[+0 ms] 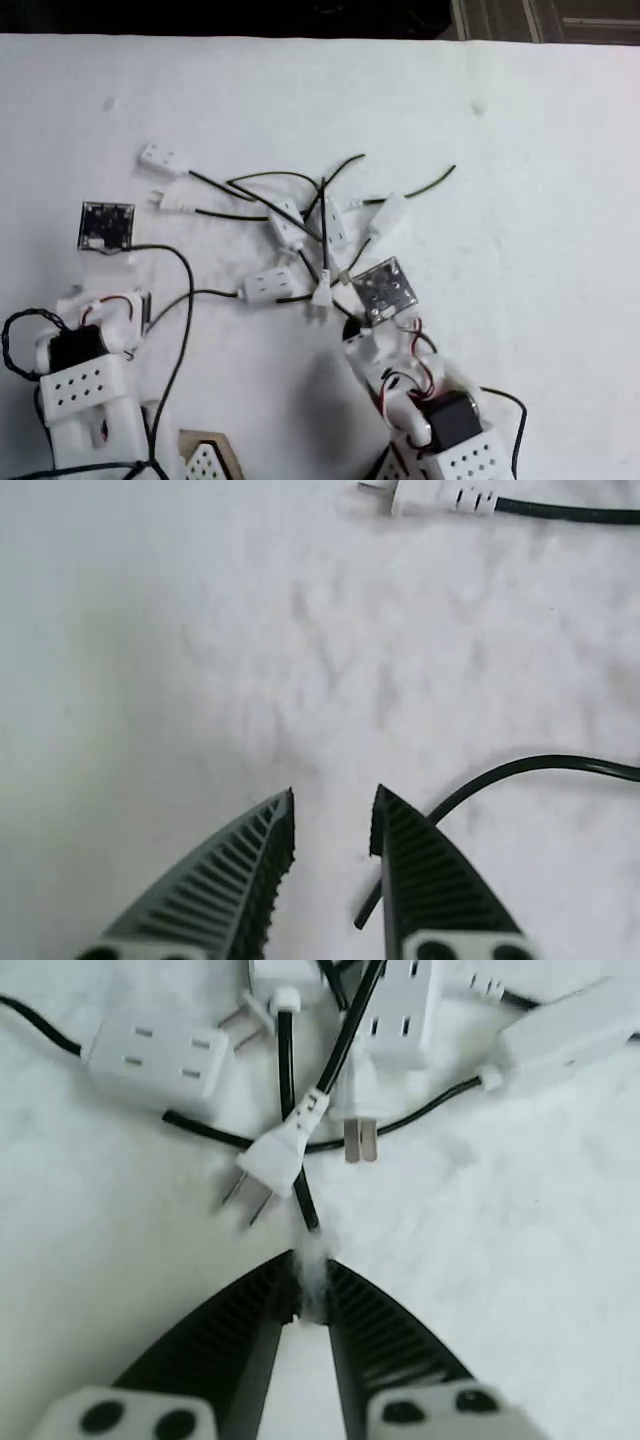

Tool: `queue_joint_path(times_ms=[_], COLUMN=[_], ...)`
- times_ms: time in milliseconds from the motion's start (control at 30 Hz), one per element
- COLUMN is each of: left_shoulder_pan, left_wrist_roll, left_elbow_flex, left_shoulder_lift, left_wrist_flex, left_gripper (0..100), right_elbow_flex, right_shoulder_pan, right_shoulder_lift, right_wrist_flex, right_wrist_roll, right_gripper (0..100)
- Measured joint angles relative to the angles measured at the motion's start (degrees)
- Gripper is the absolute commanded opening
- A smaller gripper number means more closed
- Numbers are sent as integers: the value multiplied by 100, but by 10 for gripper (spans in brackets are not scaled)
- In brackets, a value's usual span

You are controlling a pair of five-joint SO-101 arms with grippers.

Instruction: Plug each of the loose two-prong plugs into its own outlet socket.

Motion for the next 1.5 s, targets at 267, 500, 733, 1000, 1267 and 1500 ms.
queue_joint_path(times_ms=[267,500,733,1000,1267,1500], left_shoulder_pan=[-35,-35,-35,-35,-35,-35], left_wrist_roll=[0,0,0,0,0,0], left_elbow_flex=[88,105,158,176,185,185], left_shoulder_lift=[18,18,18,18,18,18], left_wrist_flex=[-35,-35,-70,-70,-70,-70], left_gripper=[143,143,143,143,143,143], right_elbow_flex=[-1653,-2725,-3499,-4404,-4712,-4976], right_shoulder_pan=[97,-9,-396,-413,-642,-923], right_shoulder_lift=[1424,4378,7024,8835,9486,9802], right_wrist_flex=[-88,-325,-905,-1363,-1398,-1451], right_wrist_roll=[0,-255,-1222,-1503,-1503,-1530], right_gripper=[22,158,205,205,204,96])
